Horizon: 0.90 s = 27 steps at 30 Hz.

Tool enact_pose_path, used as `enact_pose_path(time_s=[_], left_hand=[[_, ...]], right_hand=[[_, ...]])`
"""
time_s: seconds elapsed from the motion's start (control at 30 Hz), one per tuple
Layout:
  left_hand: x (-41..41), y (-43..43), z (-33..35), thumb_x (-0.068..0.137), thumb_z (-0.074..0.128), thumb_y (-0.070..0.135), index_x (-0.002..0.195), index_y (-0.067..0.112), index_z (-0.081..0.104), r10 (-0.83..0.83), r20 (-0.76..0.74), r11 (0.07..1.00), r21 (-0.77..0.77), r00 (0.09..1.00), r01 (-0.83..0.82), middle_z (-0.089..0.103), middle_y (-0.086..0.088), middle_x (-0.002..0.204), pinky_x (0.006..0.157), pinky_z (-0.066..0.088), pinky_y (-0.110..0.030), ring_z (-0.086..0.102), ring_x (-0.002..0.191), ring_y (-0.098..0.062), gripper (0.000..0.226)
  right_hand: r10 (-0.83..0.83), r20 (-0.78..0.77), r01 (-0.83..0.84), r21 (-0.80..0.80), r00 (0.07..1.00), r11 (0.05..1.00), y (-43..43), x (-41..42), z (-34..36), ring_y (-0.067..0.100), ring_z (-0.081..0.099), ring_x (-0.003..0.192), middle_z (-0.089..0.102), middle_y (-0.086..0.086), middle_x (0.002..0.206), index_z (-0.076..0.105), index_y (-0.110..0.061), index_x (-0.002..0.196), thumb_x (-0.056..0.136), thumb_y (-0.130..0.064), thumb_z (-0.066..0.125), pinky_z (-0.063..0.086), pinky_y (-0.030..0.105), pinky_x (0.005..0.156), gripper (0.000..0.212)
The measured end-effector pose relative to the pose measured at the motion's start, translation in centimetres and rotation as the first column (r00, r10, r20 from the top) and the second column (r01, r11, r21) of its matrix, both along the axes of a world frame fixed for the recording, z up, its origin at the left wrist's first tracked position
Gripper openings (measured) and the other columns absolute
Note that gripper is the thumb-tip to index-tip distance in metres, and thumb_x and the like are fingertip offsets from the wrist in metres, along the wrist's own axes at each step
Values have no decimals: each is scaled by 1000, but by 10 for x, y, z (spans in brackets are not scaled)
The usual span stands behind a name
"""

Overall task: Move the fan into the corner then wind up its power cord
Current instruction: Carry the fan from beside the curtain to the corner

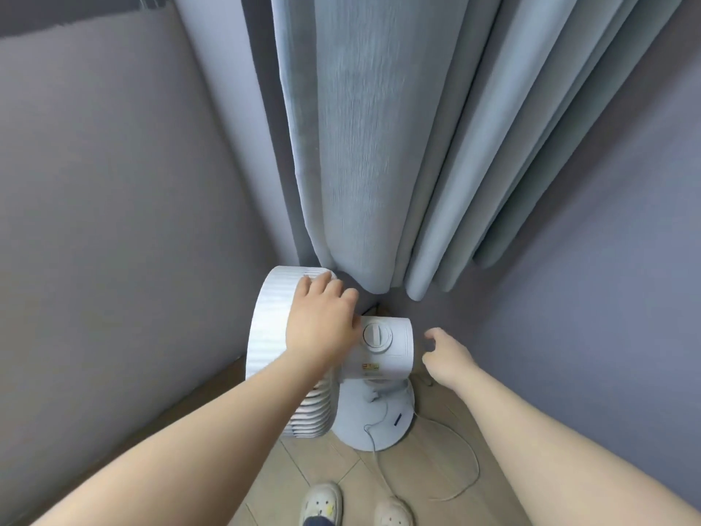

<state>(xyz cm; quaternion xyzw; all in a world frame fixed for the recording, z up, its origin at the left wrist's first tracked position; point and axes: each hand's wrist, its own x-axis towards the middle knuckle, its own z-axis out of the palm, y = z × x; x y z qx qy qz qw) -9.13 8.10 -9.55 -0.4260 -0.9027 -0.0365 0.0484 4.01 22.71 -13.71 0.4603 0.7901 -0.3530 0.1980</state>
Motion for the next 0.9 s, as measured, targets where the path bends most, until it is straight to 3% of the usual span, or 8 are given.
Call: enact_pose_path(time_s=[0.13, 0.27, 0.37, 0.43, 0.53, 0.7, 0.8, 0.9], left_hand=[[0, 6, -2, 61, 52, 25, 60, 14, 64, 39, -36, 999, 35, 999, -38, 63, -1, 63, 77, 30, -33, 63, 78, -28, 16], [-2, 12, -4, 62, 57, 26, 64, 14, 65, 74, 8, 996, 47, 997, -75, 64, 0, 64, 80, 30, -31, 64, 85, -27, 15], [-3, 12, -5, 65, 57, 28, 65, 14, 66, 77, -4, 996, 54, 997, -77, 64, 1, 66, 86, 34, -31, 64, 92, -26, 17], [-5, 10, -6, 65, 57, 28, 66, 15, 68, 73, -3, 995, 65, 997, -72, 66, 2, 68, 89, 42, -33, 64, 95, -25, 17], [-8, 7, -6, 66, 55, 28, 68, 16, 68, 71, -6, 996, 61, 997, -70, 66, 3, 69, 89, 47, -33, 64, 96, -24, 18], [-11, 4, -6, 67, 50, 28, 63, 15, 66, 69, -17, 995, 75, 997, -67, 62, 2, 64, 85, 48, -33, 64, 89, -24, 21], [-9, 6, -5, 64, 56, 27, 60, 15, 66, 68, -23, 994, 83, 997, -66, 62, 2, 61, 83, 50, -33, 65, 87, -25, 16], [-9, 6, -6, 64, 58, 27, 62, 15, 67, 68, -11, 995, 72, 998, -67, 64, 2, 63, 84, 48, -33, 65, 90, -25, 15]], right_hand=[[17, 54, -15, -34, 998, 999, 9, -3, -39, 34, 43, 132, 43, 15, 146, 37, -10, 143, 93, -4, 38, 39, 34, 104, 51], [113, 93, -104, -103, 989, 989, 9, -6, -83, 28, 55, 115, 55, 13, 135, 47, -16, 135, 92, -18, 45, 45, 31, 90, 43], [215, 127, -197, -139, 968, 971, 8, -13, -113, 18, 46, 99, 55, 13, 133, 48, -10, 133, 93, -20, 49, 44, 32, 88, 42], [253, 150, -225, -182, 956, 957, 6, -18, -128, 23, 51, 103, 55, 14, 131, 50, -8, 128, 91, -18, 51, 48, 40, 96, 38], [275, 216, -229, -215, 937, 949, 2, -21, -139, 28, 52, 121, 52, 14, 134, 44, -5, 133, 95, -15, 44, 46, 36, 100, 40], [307, 228, -267, -189, 924, 945, 0, -19, -135, 22, 54, 107, 56, 12, 118, 49, -3, 127, 95, -20, 45, 47, 33, 95, 36], [193, 169, -166, -159, 967, 973, 4, -21, -146, 22, 51, 93, 55, 10, 107, 47, -4, 126, 91, -15, 48, 47, 32, 78, 37], [176, 147, -144, -209, 973, 967, 1, -24, -156, 28, 57, 105, 60, 10, 115, 46, -10, 127, 86, -21, 62, 51, 37, 88, 46]])
